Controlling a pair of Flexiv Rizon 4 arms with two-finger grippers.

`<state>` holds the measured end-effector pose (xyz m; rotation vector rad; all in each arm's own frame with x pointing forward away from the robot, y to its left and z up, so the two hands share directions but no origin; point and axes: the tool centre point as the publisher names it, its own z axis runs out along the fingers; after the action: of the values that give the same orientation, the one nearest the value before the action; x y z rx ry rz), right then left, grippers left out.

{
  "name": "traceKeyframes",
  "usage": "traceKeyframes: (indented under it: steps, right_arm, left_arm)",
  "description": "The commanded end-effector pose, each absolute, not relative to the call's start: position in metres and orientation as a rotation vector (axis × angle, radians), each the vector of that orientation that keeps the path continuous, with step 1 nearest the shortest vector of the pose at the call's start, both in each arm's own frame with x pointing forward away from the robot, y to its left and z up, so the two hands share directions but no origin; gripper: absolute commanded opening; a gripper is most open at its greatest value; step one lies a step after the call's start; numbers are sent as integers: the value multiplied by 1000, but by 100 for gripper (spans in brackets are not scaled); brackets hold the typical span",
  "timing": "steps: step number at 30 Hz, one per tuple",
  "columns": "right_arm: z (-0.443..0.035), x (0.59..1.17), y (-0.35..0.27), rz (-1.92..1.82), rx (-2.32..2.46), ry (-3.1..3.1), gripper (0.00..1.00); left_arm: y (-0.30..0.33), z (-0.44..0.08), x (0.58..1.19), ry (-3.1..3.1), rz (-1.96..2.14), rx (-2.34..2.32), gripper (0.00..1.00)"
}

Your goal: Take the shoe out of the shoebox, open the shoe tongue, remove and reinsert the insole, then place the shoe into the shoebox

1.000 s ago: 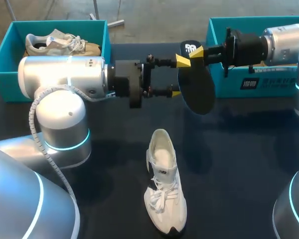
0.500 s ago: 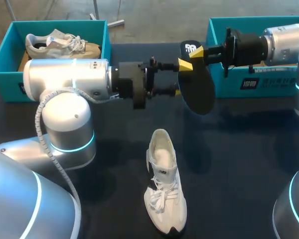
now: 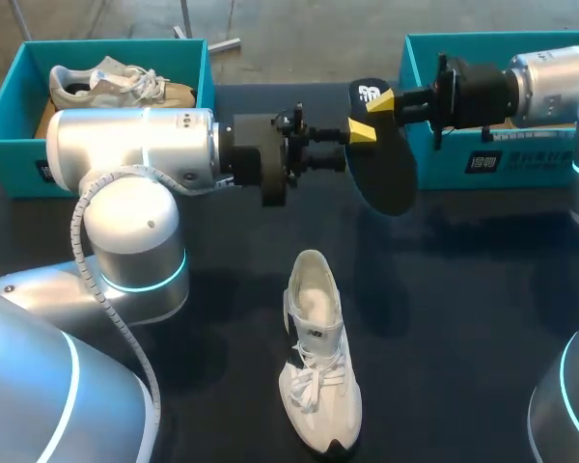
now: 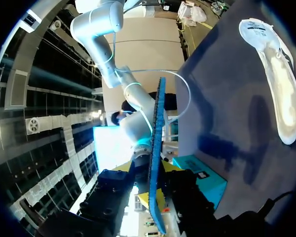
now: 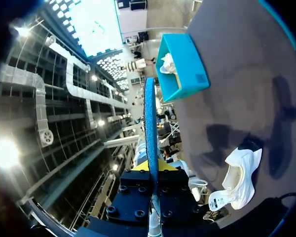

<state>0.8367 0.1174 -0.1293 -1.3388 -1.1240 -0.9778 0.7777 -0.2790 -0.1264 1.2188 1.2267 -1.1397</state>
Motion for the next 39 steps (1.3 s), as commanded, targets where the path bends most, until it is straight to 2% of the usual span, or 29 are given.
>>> traceKeyframes:
  steps: [1, 4, 9, 14, 19, 29, 30, 32, 39]
  right_arm:
    - [-130, 837, 118, -977, -1340, -1125, 0]
    - [-130, 837, 118, -977, -1340, -1125, 0]
    - [-130, 837, 118, -977, -1340, -1125, 0]
    - [-130, 837, 118, -977, -1340, -1125, 0]
    - [-130, 837, 118, -977, -1340, -1125, 0]
    - [-130, 837, 118, -977, -1340, -1125, 0]
    - [-130, 837, 118, -977, -1340, -1125, 0]
    - [-130, 837, 118, -977, -1340, -1125, 0]
    - [-130, 837, 118, -977, -1340, -1125, 0]
  left_arm:
    - [-280, -126, 778, 1232, -1135, 1218, 25]
    - [-279, -128, 778, 1235, -1134, 1218, 17]
    - [-279, -130, 779, 1244, -1139, 1216, 10]
    - [-281, -130, 780, 1243, -1141, 1211, 13]
    - [-283, -129, 781, 1242, -1140, 1202, 21]
    - [-287, -129, 781, 1265, -1105, 1180, 16]
    - [-288, -130, 781, 1268, -1099, 1180, 13]
    - [-289, -130, 781, 1277, -1079, 1175, 0]
    - [-289, -132, 782, 1281, -1073, 1175, 0]
